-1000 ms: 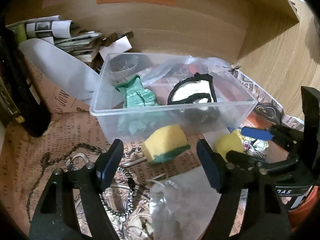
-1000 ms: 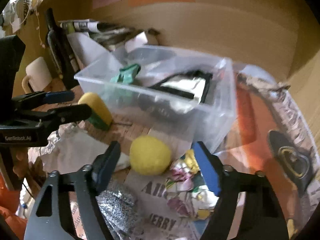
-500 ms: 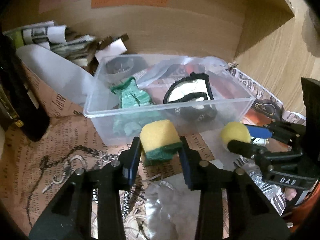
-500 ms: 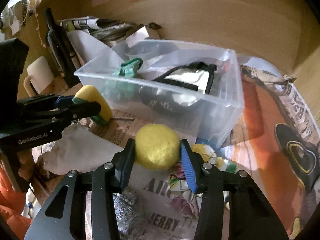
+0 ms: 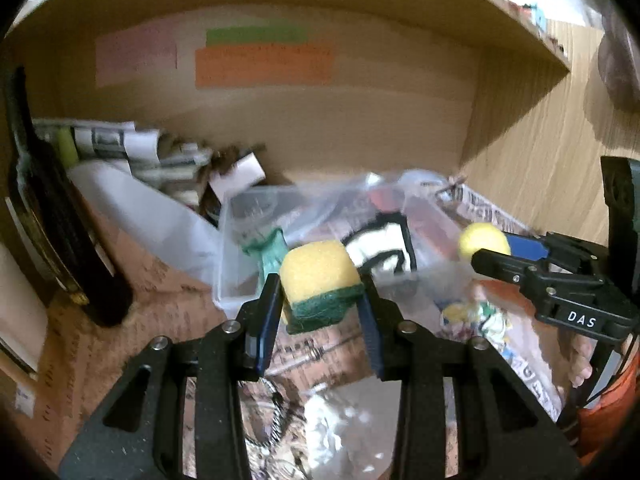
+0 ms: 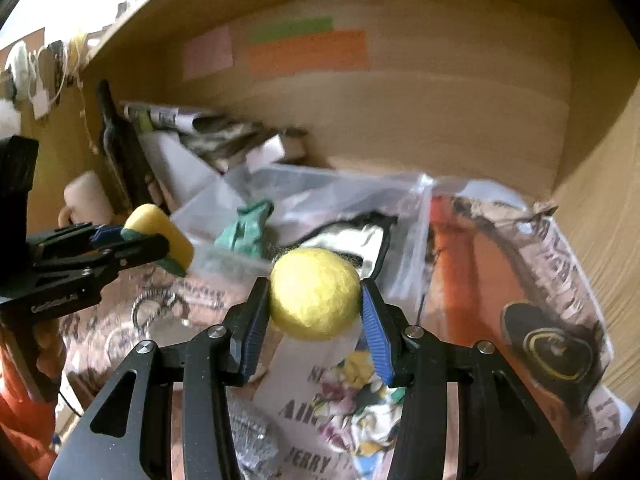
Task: Organize soft objects
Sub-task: 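Carry the sponge and ball over the box and open both tools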
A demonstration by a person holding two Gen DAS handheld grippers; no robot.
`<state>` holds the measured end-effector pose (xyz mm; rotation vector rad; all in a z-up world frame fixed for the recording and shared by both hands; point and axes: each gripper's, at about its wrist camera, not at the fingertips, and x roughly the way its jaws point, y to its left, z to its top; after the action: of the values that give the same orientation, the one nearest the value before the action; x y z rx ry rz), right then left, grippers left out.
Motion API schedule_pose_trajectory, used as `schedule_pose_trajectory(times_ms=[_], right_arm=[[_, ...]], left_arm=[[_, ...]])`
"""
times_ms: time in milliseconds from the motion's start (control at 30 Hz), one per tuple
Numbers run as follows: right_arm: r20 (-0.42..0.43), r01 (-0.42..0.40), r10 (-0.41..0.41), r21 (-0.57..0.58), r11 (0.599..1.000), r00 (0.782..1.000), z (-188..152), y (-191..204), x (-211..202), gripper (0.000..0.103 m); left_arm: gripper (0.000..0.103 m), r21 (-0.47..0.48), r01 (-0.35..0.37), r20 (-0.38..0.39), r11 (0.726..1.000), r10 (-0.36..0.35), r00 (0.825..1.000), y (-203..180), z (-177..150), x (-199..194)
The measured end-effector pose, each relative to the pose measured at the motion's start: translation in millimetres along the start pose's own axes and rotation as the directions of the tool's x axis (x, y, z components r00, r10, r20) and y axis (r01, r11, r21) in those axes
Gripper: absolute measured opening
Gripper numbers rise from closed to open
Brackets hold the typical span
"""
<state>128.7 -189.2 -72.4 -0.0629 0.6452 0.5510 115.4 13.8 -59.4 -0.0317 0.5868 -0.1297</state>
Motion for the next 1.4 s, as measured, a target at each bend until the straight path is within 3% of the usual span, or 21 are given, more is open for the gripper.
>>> schedule_pose_trajectory(times_ms=[200,333,633,867,1033,1200,1333,1400], right_arm=[[0.063,0.05,-0.05,-0.003,0.999,0.997,18.5,-5.5,-4.7,0.042],[0.074,0.072,-0.072,-0.004,0.997,0.995,26.6,-7.9,1.8,0.042],[0.009,0.086,-0.086,0.0,0.996,0.996,28.0,-14.2,35.6,0.042],[-0.047,0.096,-0.096,-0.018,0.995,0.994,23.2,-16.0,56.4,0.042],[-0.064,0.084,-0.086,-0.021,0.996,0.994,21.3,-16.0,61.3,0.042],[-0.079,0.082,-0.083,-0.017,0.996,0.993,21.1,-16.2,63.5,0.044],[-0.061,0.092,-0.093,-0.024,0.995,0.994,23.0,-14.0,57.6,0.059],[-0.039,0.097,-0.098,-0.03,0.995,0.994,24.6,-12.5,49.9,0.062]], left_arm=[[0.037,-0.011,0.014,0.049,1.0,-0.013,0.999,6.5,23.4,-5.5],[0.037,-0.007,0.012,0.043,1.0,-0.012,0.999,5.3,32.4,5.4],[0.037,0.002,0.015,-0.091,1.0,-0.015,0.996,3.3,29.5,66.1],[0.037,-0.035,0.076,-0.202,0.996,-0.082,0.976,3.0,19.6,102.7],[0.038,-0.03,0.07,-0.215,0.997,-0.075,0.974,0.3,16.7,108.6],[0.047,-0.014,0.052,-0.207,0.999,-0.054,0.977,-1.3,17.2,105.5],[0.056,0.0,0.034,-0.181,0.999,-0.034,0.983,-1.1,18.8,98.7],[0.06,0.004,0.028,-0.16,1.0,-0.026,0.987,-1.7,20.3,90.8]])
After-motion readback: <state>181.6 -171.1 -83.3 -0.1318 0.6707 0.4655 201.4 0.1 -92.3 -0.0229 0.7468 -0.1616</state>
